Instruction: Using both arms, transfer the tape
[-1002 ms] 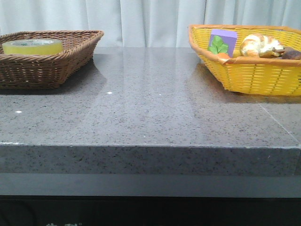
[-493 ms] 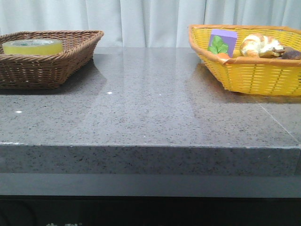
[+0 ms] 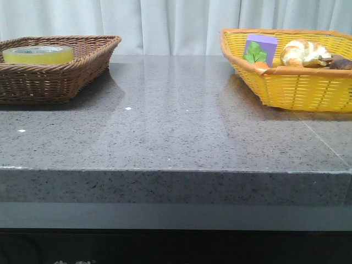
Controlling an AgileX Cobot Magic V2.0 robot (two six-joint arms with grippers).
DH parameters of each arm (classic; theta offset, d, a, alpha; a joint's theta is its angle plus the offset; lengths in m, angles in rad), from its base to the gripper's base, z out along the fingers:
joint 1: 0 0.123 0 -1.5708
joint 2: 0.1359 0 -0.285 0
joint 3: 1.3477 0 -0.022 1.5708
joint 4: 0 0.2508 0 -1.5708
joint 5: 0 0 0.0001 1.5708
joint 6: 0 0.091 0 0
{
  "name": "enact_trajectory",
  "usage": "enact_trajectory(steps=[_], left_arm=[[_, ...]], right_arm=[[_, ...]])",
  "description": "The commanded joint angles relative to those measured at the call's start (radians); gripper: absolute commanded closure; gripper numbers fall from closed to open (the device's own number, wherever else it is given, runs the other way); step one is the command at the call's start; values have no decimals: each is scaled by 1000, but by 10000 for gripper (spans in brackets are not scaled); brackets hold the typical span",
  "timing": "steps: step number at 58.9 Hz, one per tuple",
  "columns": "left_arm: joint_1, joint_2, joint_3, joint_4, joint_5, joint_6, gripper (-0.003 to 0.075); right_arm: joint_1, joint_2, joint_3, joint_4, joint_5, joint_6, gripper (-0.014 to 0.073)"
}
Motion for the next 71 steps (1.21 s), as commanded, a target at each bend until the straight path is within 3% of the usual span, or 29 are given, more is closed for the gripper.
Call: enact_trajectory(steps=[1,10,24,36,45,54,71], left_arm=[[-8,1,-26,-19,-85,-10,741],[37,-67,26,-28,-116,-10,741],[311,-331,282,-73,-260,-10,741],[449,-481,463,-81,-323,-10,741],[469,-526,549,-154,-395,-16,741],[469,-626,630,-48,-427,-166,741],[468,-703,781,-34,-618,-185,741]], right_arm=[[-6,-5,-25,-6,-62,-2,660],[-6,-5,-25,-6,-60,-2,660],[-6,-5,-25,-6,-60,-2,660],[-6,-5,-25,-6,-60,-2,660],[-6,-5,-25,-6,-60,-2,660],[-6,-5,-25,-6,-60,-2,660],[-6,-5,-25,-6,-61,-2,660]])
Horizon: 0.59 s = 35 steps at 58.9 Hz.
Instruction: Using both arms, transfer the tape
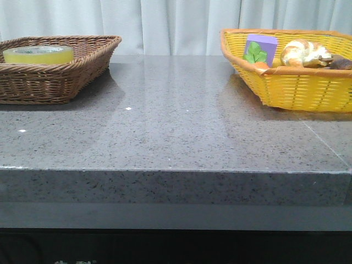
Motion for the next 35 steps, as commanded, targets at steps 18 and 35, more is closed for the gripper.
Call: enact_trajectory(steps=[18,35], left_arm=[[-64,-21,9,106,-142,-14,741],[-64,-21,9,102,-231,-14,741]], right_arm=[[-6,-5,-25,-2,-60,-2,660],[-6,-5,-25,-2,-60,-2,660]])
